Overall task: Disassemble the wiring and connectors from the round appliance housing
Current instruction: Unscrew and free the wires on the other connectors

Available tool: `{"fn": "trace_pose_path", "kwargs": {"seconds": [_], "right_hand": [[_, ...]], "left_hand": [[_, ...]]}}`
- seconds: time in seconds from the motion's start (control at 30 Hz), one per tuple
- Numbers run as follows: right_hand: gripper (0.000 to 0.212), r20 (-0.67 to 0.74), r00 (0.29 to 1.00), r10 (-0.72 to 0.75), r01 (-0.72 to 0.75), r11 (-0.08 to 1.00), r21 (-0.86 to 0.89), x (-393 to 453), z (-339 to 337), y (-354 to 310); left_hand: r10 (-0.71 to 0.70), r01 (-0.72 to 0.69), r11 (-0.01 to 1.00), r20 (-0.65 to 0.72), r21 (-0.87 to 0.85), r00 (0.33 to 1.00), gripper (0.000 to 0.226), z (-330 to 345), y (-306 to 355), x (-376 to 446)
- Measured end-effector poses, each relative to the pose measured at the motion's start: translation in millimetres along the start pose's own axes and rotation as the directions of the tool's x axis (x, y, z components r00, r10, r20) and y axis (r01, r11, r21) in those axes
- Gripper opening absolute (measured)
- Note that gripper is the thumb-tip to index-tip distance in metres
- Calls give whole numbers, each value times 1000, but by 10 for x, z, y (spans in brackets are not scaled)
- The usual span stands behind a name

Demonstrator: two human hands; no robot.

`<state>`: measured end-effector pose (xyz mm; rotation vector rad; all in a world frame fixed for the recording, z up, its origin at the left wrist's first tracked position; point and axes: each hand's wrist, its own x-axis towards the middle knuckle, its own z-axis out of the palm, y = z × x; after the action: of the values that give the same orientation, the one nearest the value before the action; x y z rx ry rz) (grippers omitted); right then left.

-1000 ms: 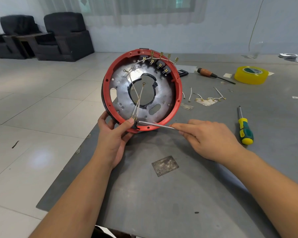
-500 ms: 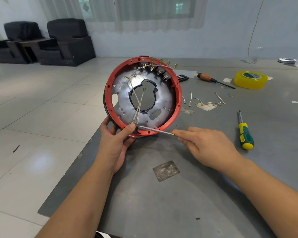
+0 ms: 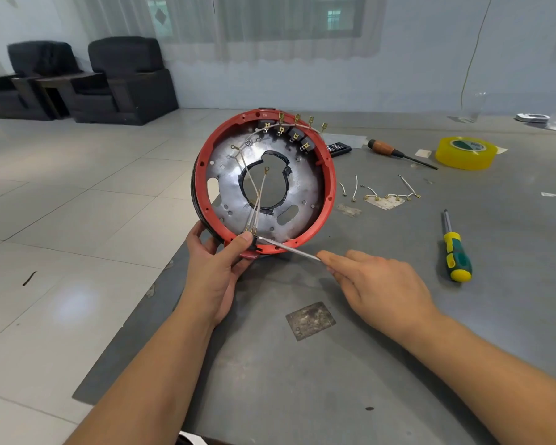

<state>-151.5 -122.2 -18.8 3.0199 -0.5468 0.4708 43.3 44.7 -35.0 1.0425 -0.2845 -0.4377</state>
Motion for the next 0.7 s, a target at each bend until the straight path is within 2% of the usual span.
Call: {"fn": "trace_pose_path", "kwargs": {"seconds": [0.17, 0.43, 0.7], "right_hand": [[36, -36, 999, 15, -14, 999, 33, -19, 32, -100], [43, -66, 997, 34, -35, 999, -15, -42, 84, -178], [41, -129, 989, 75, -77, 997, -10, 2, 105, -351]], "left_hand": [[9, -10, 1000, -41, -19, 999, 65, 2, -5, 20], [26, -30, 999, -92, -45, 995, 66, 10, -17, 38], [-14, -1, 996, -163, -91, 987, 78, 38, -13, 44]]}}
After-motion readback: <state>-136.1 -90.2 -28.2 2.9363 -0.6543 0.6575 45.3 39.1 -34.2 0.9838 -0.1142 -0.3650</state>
